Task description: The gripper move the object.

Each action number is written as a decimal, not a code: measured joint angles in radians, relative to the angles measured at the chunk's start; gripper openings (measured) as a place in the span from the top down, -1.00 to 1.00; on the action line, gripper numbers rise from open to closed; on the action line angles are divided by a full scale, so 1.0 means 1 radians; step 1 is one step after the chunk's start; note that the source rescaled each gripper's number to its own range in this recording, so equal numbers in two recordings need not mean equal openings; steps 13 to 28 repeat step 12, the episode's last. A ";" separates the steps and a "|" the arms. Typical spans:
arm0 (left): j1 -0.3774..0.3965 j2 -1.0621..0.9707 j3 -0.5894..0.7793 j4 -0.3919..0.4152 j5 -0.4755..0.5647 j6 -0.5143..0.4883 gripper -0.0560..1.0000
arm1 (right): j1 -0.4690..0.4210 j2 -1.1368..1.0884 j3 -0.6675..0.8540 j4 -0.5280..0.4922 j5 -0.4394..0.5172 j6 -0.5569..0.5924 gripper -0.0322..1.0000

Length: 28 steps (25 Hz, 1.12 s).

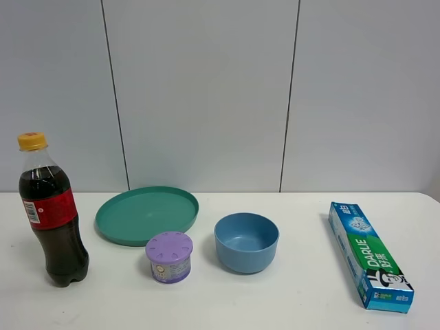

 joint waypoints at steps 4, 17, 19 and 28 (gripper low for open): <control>0.000 0.000 0.000 0.000 0.000 0.000 -1.00 | 0.000 0.000 0.000 0.000 0.000 0.000 -0.23; 0.000 0.000 0.000 0.000 0.000 0.000 -1.00 | 0.000 0.000 0.000 0.000 0.000 0.000 -0.23; 0.000 0.000 0.000 0.000 0.000 0.000 -1.00 | 0.000 0.000 0.000 0.000 0.000 0.000 -0.23; 0.000 0.000 0.000 0.000 0.000 0.000 -1.00 | 0.000 0.000 0.000 0.000 0.000 0.000 -0.23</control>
